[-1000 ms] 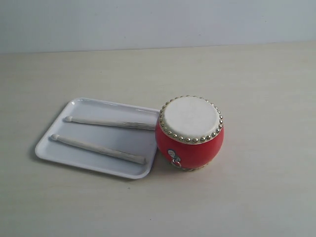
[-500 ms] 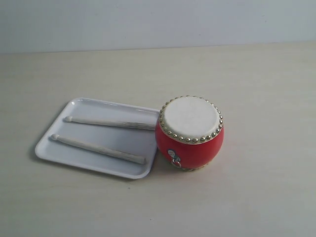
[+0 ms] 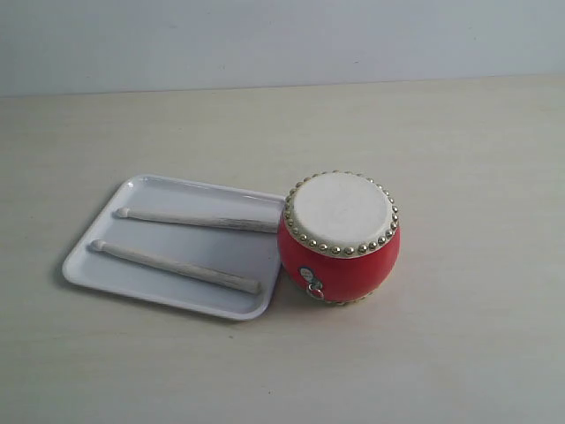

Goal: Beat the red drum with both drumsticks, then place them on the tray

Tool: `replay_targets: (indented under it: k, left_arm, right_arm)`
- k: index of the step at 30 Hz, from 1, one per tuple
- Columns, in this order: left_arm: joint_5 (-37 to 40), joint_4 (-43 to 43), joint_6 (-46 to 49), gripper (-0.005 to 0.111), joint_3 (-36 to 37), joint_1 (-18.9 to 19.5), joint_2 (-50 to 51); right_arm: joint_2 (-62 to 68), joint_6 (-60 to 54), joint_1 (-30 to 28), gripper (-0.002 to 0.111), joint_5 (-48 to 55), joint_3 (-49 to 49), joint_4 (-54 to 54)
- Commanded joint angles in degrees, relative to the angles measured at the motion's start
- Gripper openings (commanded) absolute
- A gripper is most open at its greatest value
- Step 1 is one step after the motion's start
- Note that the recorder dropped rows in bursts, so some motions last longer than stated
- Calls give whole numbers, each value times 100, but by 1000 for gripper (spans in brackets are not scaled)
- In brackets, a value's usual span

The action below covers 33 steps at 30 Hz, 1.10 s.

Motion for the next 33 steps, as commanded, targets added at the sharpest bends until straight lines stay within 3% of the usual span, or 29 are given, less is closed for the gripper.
replay_targets:
  k: [1,6,11,22,33]
  left_arm:
    - [7,18,21,0,18,14,-34]
    - [7,18,21,0,18,14,-34]
    - [7,18,21,0,18,14,-34]
    - [8,18,21,0,18,14,-34]
    - [8,18,21,0,18,14,-34]
  right_arm:
    - [-403,236,-1629,0,-11,685,-101]
    - [-1212,508,-3197,0,-25,1551,-108]
    - [-2019,456,-4068,0,5,2180,-208]
    - [-2019,547,-4155,0,42,3005,-198]
    - [-2019,1241,-4155,0,-682,4165,-573]
